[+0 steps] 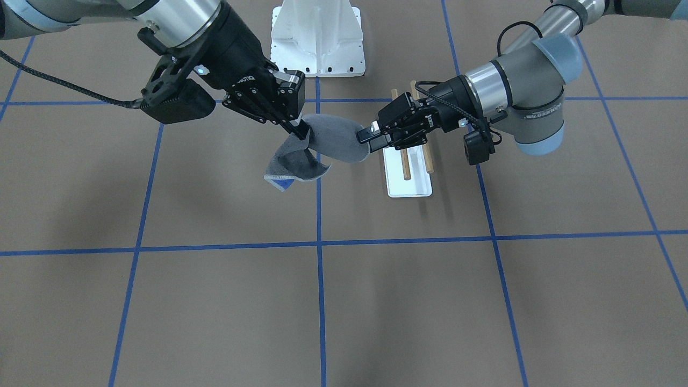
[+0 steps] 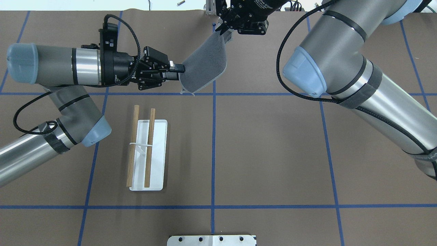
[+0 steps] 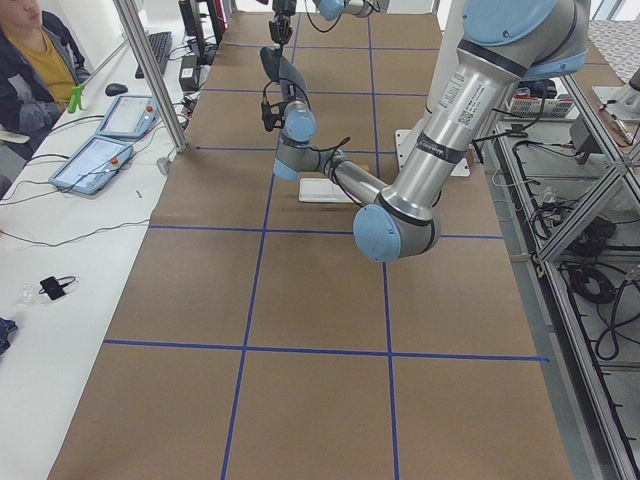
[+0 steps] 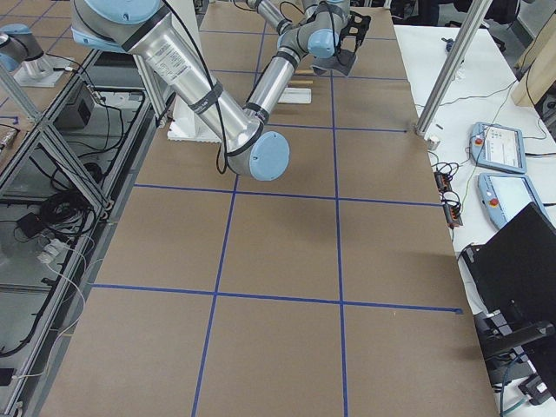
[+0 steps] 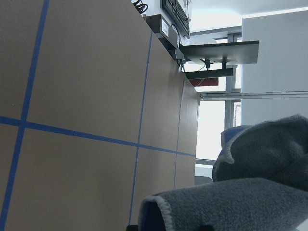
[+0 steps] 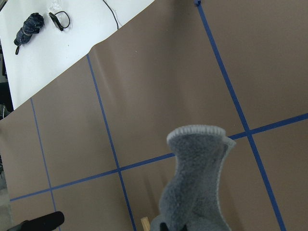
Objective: Hang towel on rack
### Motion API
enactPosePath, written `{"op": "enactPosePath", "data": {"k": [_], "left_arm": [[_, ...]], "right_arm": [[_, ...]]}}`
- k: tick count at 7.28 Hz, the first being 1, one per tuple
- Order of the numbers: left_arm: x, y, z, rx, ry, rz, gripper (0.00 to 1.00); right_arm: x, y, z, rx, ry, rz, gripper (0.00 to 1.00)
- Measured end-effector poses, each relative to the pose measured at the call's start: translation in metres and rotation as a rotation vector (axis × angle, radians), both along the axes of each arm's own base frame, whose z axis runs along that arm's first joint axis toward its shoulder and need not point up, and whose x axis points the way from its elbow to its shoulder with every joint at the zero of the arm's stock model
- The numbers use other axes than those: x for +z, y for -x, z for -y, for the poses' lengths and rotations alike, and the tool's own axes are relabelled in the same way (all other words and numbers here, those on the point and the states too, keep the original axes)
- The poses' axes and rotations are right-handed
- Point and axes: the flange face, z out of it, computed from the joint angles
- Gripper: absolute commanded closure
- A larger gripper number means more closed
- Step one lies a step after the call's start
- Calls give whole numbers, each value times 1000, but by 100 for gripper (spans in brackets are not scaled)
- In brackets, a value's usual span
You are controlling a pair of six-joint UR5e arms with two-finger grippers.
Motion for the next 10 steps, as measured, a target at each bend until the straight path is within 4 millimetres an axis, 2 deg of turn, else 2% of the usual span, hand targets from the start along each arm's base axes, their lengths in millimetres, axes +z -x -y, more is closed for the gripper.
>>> {"op": "enactPosePath", "data": {"k": [4,5,7,8,10], "left_arm": [[-1,3,-2,15,24,-32,100],[-2,4,-2,12,29,-39,100],[-6,5,-4,11,28,-50,100],[-10,7,-6,12,24,-55,100],[-16,13,-13,18,24,-63,100]], "right_arm": [[-1,-1,0,1,-7,6,100],[1,-2,1,4,-9,7,1],[11,-12,1,15,-10,6,0],[29,-24,-7,20,-17,0,0],[77,-55,-22,34,-42,-33,0]]}}
